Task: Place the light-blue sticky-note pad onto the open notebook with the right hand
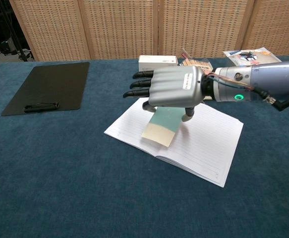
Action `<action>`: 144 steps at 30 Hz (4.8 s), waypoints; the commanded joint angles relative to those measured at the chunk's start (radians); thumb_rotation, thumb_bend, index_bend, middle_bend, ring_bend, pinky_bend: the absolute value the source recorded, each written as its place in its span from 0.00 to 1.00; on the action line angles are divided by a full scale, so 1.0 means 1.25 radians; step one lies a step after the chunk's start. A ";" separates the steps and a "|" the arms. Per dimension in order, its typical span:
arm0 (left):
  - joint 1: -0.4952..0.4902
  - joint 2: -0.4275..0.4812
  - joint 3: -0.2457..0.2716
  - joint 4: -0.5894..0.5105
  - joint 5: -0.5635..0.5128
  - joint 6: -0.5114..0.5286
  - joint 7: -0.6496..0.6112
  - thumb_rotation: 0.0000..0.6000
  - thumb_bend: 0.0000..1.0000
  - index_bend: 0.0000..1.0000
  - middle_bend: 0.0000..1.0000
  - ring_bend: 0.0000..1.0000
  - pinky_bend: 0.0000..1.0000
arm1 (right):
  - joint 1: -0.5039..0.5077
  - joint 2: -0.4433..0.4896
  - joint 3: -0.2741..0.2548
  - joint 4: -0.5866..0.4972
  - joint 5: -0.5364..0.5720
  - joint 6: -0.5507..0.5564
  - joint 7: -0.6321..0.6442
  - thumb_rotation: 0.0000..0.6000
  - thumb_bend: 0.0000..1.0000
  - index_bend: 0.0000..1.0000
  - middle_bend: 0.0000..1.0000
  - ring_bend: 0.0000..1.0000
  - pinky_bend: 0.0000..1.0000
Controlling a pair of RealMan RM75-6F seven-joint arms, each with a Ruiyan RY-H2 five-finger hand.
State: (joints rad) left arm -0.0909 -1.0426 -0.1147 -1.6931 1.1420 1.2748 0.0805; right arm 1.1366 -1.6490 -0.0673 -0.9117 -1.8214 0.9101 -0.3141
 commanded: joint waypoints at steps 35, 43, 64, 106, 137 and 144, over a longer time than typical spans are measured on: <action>-0.016 0.005 0.010 0.007 -0.004 -0.016 -0.013 1.00 0.00 0.00 0.00 0.00 0.00 | 0.030 -0.052 0.052 -0.020 0.074 -0.112 -0.150 1.00 0.10 0.57 0.00 0.00 0.05; -0.017 0.007 0.012 0.007 -0.006 -0.017 -0.016 1.00 0.00 0.00 0.00 0.00 0.00 | 0.025 -0.037 0.059 -0.050 0.094 -0.135 -0.191 1.00 0.05 0.38 0.00 0.00 0.05; -0.018 0.004 0.018 0.009 -0.005 -0.014 -0.015 1.00 0.00 0.00 0.00 0.00 0.00 | -0.003 -0.003 0.095 -0.138 0.157 -0.123 -0.180 1.00 0.12 0.22 0.00 0.00 0.05; -0.002 0.021 0.035 -0.002 0.047 0.015 -0.054 1.00 0.00 0.00 0.00 0.00 0.00 | -0.134 0.059 0.133 -0.329 0.561 -0.172 -0.069 1.00 1.00 0.06 0.00 0.00 0.05; -0.001 0.022 0.034 0.001 0.034 0.009 -0.059 1.00 0.00 0.00 0.00 0.00 0.00 | -0.125 0.000 0.114 -0.277 0.562 -0.180 -0.086 1.00 1.00 0.08 0.00 0.00 0.05; 0.000 0.019 0.035 0.007 0.038 0.009 -0.063 1.00 0.00 0.00 0.00 0.00 0.00 | -0.125 0.003 0.112 -0.265 0.568 -0.188 -0.088 1.00 1.00 0.08 0.00 0.00 0.05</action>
State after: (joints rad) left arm -0.0910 -1.0187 -0.0708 -1.6852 1.1886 1.2859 0.0025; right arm 0.9800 -1.6462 0.0739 -1.2436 -1.1113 0.6758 -0.4243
